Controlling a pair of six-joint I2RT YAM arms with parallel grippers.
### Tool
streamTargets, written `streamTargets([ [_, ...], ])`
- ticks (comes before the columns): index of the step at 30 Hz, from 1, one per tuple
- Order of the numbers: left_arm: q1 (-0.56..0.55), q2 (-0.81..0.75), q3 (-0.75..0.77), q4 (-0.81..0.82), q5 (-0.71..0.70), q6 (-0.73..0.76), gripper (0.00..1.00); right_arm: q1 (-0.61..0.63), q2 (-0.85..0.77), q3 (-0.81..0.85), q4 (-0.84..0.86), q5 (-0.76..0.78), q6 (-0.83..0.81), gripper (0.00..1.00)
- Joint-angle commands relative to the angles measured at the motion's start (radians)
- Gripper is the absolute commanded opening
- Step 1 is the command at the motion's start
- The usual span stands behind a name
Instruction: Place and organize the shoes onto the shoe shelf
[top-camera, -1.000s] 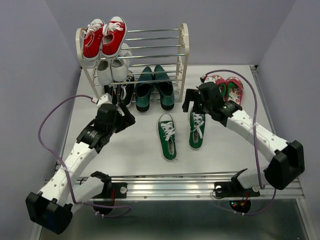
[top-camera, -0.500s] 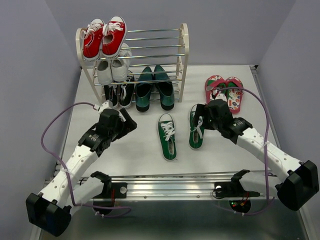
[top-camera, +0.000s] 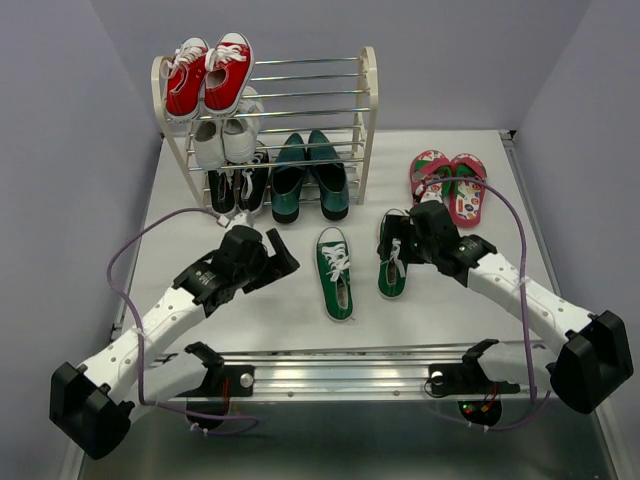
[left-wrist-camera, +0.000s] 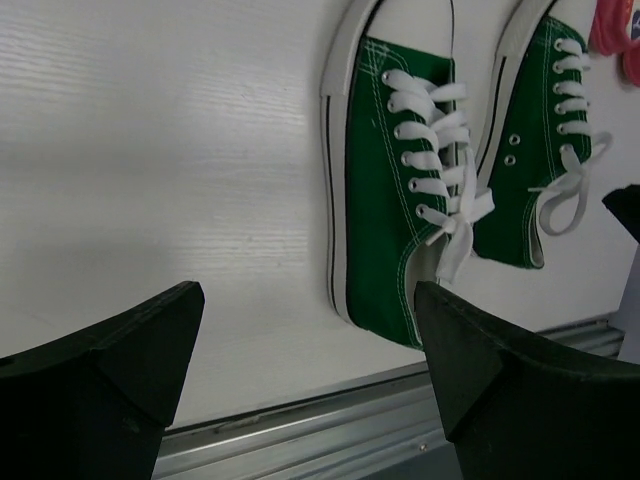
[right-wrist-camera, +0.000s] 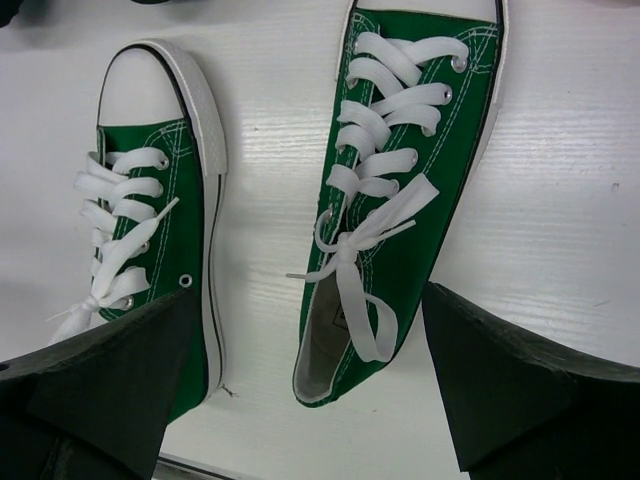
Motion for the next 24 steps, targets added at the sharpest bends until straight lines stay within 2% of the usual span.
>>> streamTargets([
  [1, -0.149, 0.021, -0.008, 0.033, 0.039, -0.075, 0.99, 0.004, -0.004, -0.018, 0.046, 0.042, -0.007, 1.0],
  [6, -0.292, 0.123, 0.015, 0.027, 0.071, -0.146, 0.99, 0.004, 0.003, -0.026, 0.046, 0.091, 0.004, 1.0],
  [12, -0.435, 0.287, 0.103, 0.025, 0.088, -0.137, 0.99, 0.004, 0.049, -0.015, 0.045, 0.093, -0.016, 1.0],
  [17, -0.484, 0.396, 0.221, -0.044, 0.005, -0.114, 0.99, 0.004, 0.038, -0.035, 0.045, 0.102, -0.027, 1.0],
  [24, -0.504, 0.521, 0.348, -0.116, -0.035, -0.048, 0.99, 0.004, 0.009, -0.055, 0.043, 0.158, -0.036, 1.0],
])
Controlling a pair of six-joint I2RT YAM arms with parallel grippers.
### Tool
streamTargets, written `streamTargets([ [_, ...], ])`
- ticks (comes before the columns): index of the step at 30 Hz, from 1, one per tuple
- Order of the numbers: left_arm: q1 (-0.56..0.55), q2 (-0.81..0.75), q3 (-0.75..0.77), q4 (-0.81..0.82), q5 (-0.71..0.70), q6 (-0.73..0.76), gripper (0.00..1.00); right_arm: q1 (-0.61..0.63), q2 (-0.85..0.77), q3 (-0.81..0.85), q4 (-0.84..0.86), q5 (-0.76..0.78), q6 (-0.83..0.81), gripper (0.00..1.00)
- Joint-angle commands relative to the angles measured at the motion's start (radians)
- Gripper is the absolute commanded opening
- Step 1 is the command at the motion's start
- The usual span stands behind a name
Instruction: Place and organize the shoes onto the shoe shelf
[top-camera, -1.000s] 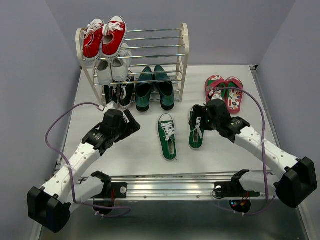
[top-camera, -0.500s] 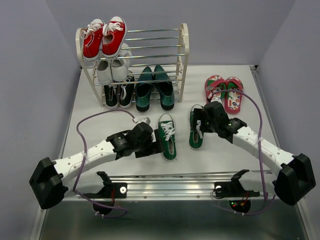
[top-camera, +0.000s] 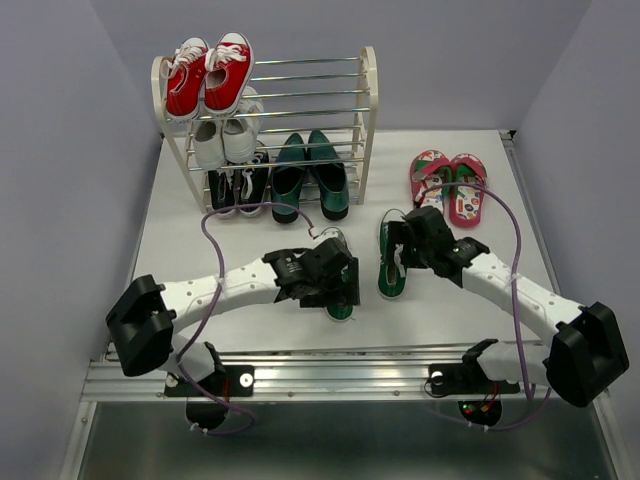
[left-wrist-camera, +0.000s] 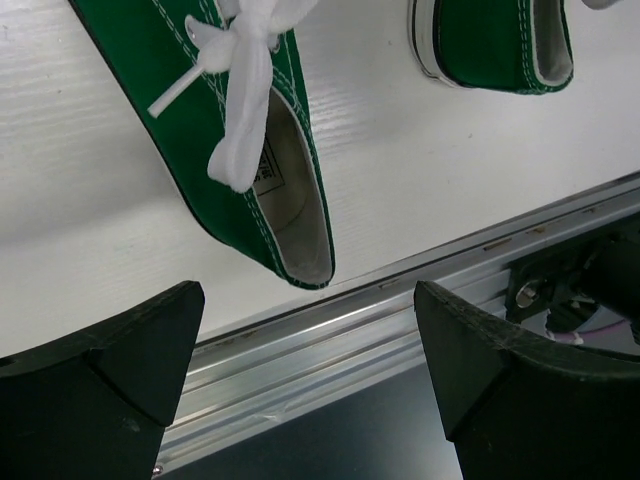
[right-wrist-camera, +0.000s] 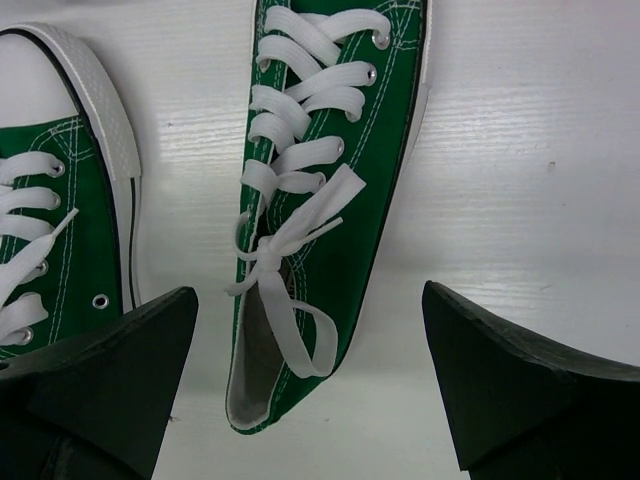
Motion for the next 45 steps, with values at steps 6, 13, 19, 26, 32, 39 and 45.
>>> streamTargets([
  [6, -0.01, 0.137, 0.129, -0.136, -0.109, 0.059, 0.98, -0.055, -0.023, -0.019, 0.03, 0.029, 0.038, 1.0],
  [13, -0.024, 0.224, 0.167, -0.147, -0.113, 0.068, 0.85, -0.101, -0.028, -0.019, 0.022, 0.022, 0.029, 1.0],
  [19, -0.027, 0.278, 0.202, -0.178, -0.141, 0.07, 0.59, -0.11, -0.039, -0.023, 0.022, 0.027, 0.009, 1.0],
  [26, -0.027, 0.323, 0.238, -0.227, -0.185, 0.065, 0.56, -0.11, -0.048, -0.028, 0.022, 0.021, 0.0, 1.0],
  [32, -0.027, 0.338, 0.248, -0.23, -0.198, 0.067, 0.09, -0.11, -0.052, -0.028, 0.024, 0.025, -0.009, 1.0],
  [39, -0.033, 0.249, 0.288, -0.279, -0.312, 0.099, 0.0, -0.11, -0.054, -0.031, 0.022, 0.024, -0.024, 1.0],
  [45, -0.058, 0.124, 0.331, -0.348, -0.442, 0.151, 0.0, -0.11, -0.052, -0.03, 0.024, 0.022, -0.034, 1.0],
])
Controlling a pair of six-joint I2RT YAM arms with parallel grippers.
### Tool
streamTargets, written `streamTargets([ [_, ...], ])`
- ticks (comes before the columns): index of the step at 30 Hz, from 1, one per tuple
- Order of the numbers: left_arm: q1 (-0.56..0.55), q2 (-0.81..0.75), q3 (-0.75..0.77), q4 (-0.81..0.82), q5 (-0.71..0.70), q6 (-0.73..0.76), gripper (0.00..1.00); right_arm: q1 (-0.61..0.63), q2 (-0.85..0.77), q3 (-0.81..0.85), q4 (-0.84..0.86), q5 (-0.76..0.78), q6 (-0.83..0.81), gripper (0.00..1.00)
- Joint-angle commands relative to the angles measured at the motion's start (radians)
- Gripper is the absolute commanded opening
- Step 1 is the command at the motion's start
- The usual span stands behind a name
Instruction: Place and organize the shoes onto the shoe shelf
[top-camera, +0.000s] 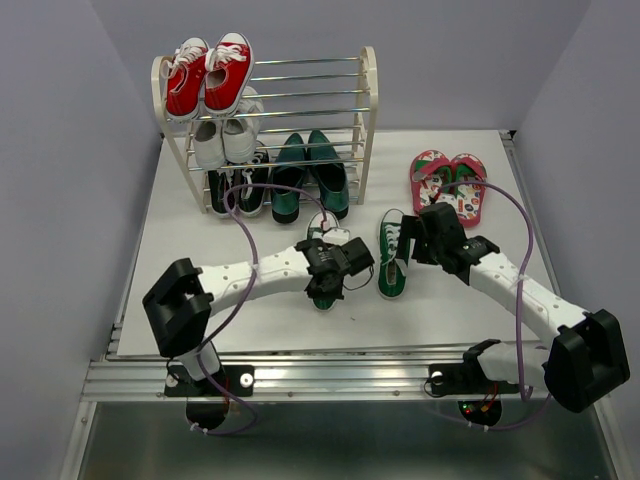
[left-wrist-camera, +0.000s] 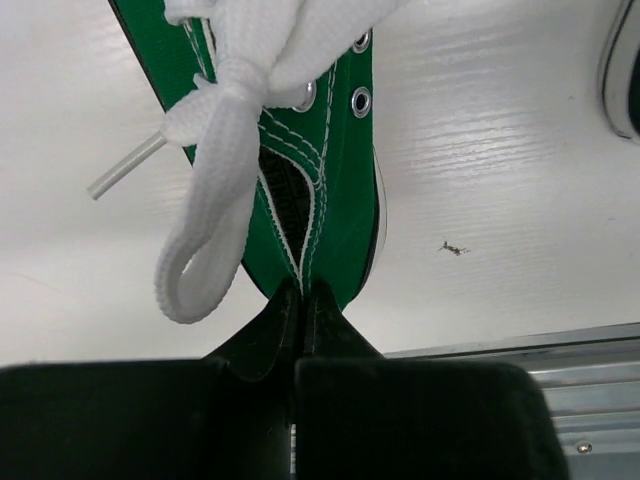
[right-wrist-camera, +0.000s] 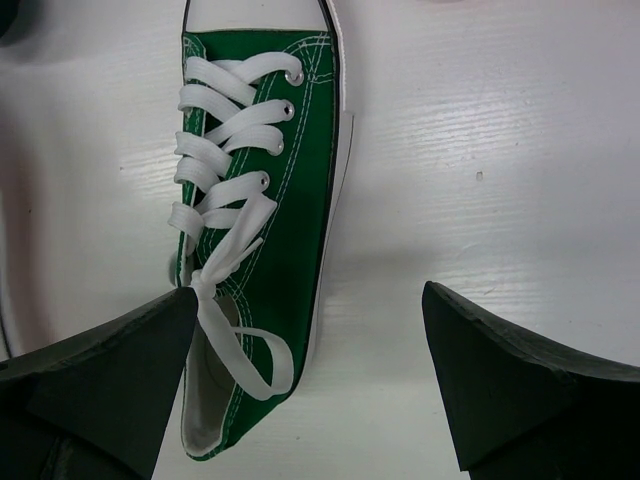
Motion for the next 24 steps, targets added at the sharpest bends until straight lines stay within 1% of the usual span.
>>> streamTargets([
  [1, -0.022, -0.165, 0.085, -0.048, -0.185, 0.059, 0.0, -0.009, -0.022, -0.014, 0.023, 0.006, -0.019, 1.0],
  [7, -0.032, -0.288, 0.111, -0.083, -0.249, 0.108, 0.0, -0.009, -0.016, -0.01, 0.025, 0.002, -0.024, 1.0],
  [8, -0.032, -0.288, 0.12, -0.087, -0.251, 0.123, 0.0, -0.009, -0.016, -0.01, 0.023, 0.003, -0.024, 1.0],
  [12, -0.032, -0.336, 0.196, -0.117, -0.264, 0.175, 0.0, -0.009, -0.024, -0.007, 0.023, 0.003, -0.026, 1.0],
  [14, -0.03, -0.34, 0.224, -0.133, -0.275, 0.186, 0.0, -0.009, -0.027, -0.007, 0.023, 0.0, -0.026, 1.0],
  [18, -0.012, -0.285, 0.288, -0.193, -0.32, 0.201, 0.0, -0.009, -0.033, -0.01, 0.023, 0.0, -0.026, 1.0],
  [19, -0.004, -0.273, 0.298, -0.195, -0.327, 0.209, 0.0, -0.009, -0.035, -0.01, 0.023, 0.002, -0.026, 1.0],
  [23, 0.088, -0.233, 0.347, -0.176, -0.321, 0.241, 0.0, -0.009, -0.038, -0.011, 0.023, -0.001, -0.026, 1.0],
  [24, 0.141, -0.227, 0.353, -0.16, -0.327, 0.256, 0.0, -0.009, -0.039, -0.011, 0.025, -0.001, -0.027, 1.0],
])
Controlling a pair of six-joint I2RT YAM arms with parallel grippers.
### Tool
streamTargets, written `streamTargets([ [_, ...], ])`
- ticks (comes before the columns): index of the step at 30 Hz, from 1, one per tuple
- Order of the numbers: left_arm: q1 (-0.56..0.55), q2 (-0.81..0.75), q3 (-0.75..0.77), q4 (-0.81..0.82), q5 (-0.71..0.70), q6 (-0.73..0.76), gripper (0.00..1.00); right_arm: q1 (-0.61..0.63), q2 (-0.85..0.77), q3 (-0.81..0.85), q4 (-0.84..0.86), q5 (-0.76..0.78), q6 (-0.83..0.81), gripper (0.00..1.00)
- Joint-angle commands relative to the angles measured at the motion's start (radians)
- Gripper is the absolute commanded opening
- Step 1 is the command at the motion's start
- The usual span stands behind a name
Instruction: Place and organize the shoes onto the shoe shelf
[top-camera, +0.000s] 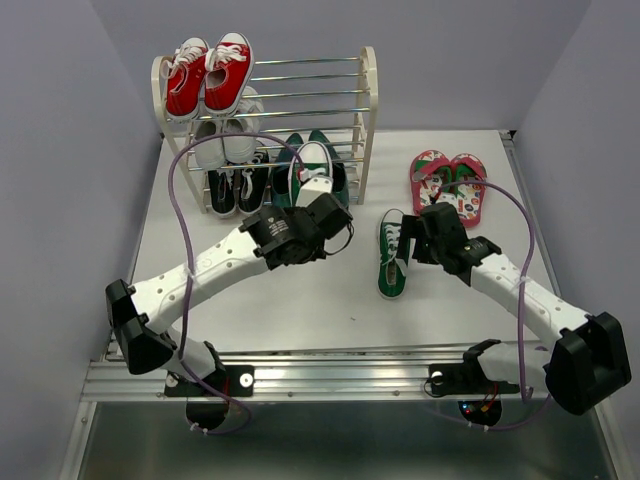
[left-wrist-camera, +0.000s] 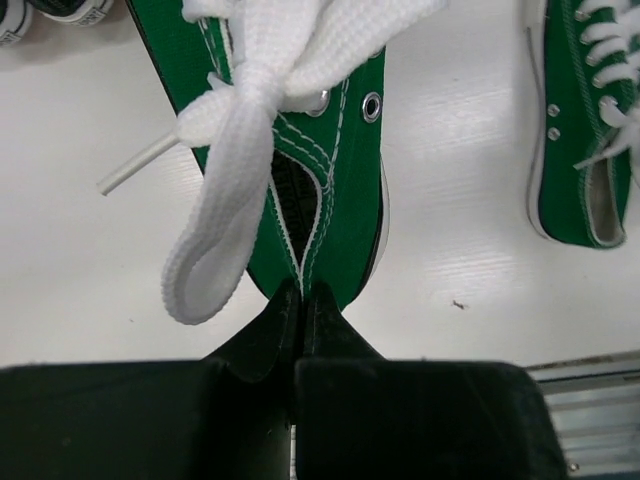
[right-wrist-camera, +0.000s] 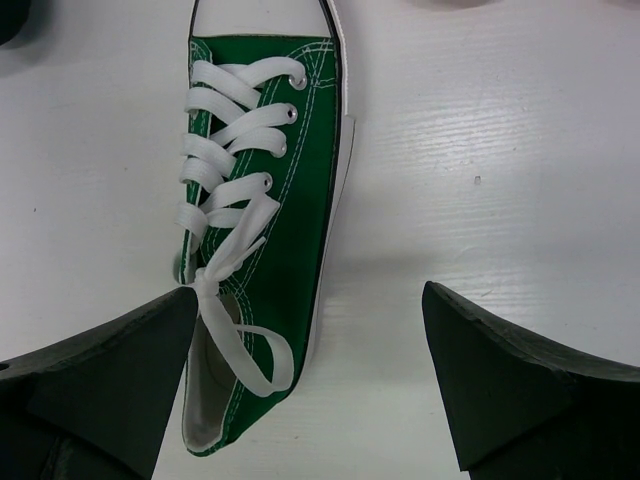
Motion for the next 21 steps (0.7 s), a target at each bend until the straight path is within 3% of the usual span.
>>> streamTargets([
  [1, 0.125, 0.007, 0.083, 0.06, -0.103, 0.067, 0.0, -0.009, -0.028, -0.011, 0.026, 0.0, -0.013, 1.0],
  [6, 0.217, -0.02, 0.068, 0.246, 0.008, 0.191, 0.0, -0.009, -0.015, -0.008, 0.023, -0.004, -0.016, 1.0],
  [15, 0.364, 0.068, 0.139, 0.272, 0.061, 0.273, 0.0, -0.009, 0.004, -0.004, 0.031, -0.019, -0.017, 1.0],
  [21, 0.403, 0.131, 0.233, 0.271, 0.058, 0.336, 0.0, -0.009, 0.006, -0.005, 0.037, -0.027, -0.02, 1.0],
])
